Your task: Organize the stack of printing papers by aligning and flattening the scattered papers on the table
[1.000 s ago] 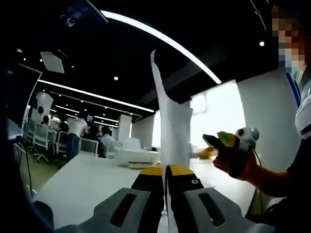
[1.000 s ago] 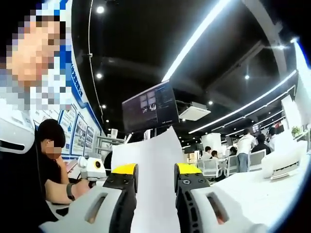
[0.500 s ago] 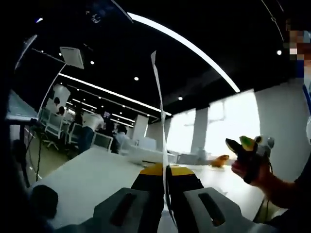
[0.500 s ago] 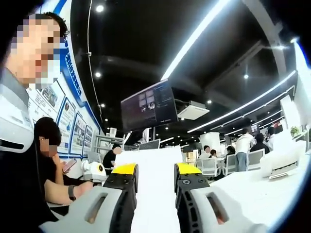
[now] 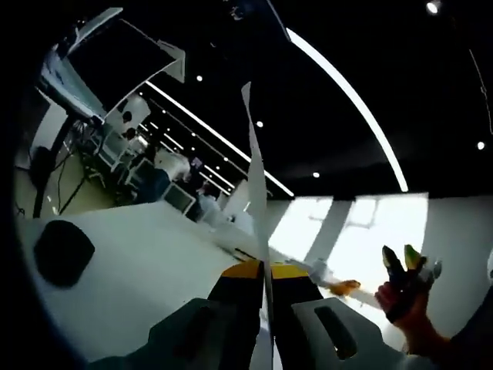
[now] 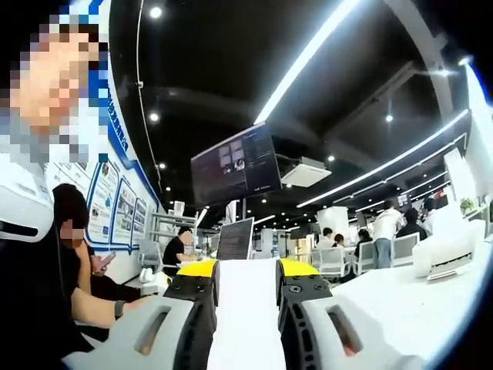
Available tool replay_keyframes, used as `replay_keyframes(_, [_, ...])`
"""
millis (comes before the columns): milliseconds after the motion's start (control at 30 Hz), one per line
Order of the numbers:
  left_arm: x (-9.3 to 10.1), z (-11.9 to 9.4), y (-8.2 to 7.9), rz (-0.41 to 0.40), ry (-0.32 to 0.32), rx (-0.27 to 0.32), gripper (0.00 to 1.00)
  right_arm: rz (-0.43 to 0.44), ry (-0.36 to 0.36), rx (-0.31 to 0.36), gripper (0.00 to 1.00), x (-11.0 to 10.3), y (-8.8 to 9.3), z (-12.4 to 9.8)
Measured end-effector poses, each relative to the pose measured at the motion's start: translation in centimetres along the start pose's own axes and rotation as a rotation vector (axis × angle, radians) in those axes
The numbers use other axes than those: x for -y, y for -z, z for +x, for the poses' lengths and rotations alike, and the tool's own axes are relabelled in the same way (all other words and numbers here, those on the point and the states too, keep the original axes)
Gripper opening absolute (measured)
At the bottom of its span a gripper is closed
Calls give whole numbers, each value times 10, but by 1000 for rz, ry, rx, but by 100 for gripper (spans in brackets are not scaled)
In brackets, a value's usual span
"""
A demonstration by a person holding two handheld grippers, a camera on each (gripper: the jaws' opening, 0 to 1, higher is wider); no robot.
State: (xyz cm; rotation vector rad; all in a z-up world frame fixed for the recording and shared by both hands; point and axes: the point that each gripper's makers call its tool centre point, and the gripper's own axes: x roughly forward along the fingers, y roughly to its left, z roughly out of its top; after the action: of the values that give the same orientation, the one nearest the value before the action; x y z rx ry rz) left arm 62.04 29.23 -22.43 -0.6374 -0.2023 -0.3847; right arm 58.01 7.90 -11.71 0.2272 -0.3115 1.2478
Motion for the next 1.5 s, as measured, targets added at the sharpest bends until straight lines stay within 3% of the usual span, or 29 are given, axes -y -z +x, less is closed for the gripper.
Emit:
replay_keyframes(200, [-12,1,7,42,-31,2,6,0,5,-9,25,1,3,0])
replay_keyframes(333, [-26,1,13,231,-90,-25,6,2,25,-18,25,8,8,-5])
replay_keyframes(467, [-19,6,22,282,-88,-28,6,11,44,-27,25,13,13,-12])
replay_keyframes(600, [-13,12,21,327,-80,-5,6,9,65,-39,25,17,19,-18])
replay_keyframes(700, [-15,15,20,339,-81,4,6,-24,100,-68,25,26,28,-26])
replay_keyframes(867, [-10,13,20,394,-56,21,6,-98,221,-137,25,56,59,-57])
replay_keyframes(1000, [-13,11,16,365,-43,30,6,-175,351,-121,25,81,68,-82])
replay_keyframes(1133, [-19,9,10,312,-58,48,6,-151,394,-118,25,93,74,-101])
replay_keyframes(1333, [-20,8,9,300,-57,55,6,-87,439,-77,26,102,71,-119])
replay_keyframes(1433, [-19,8,11,320,-61,49,6,-87,470,-85,32,106,71,-124])
replay_keyframes(1500, [-19,7,11,325,-62,49,6,-179,495,-102,41,108,68,-127])
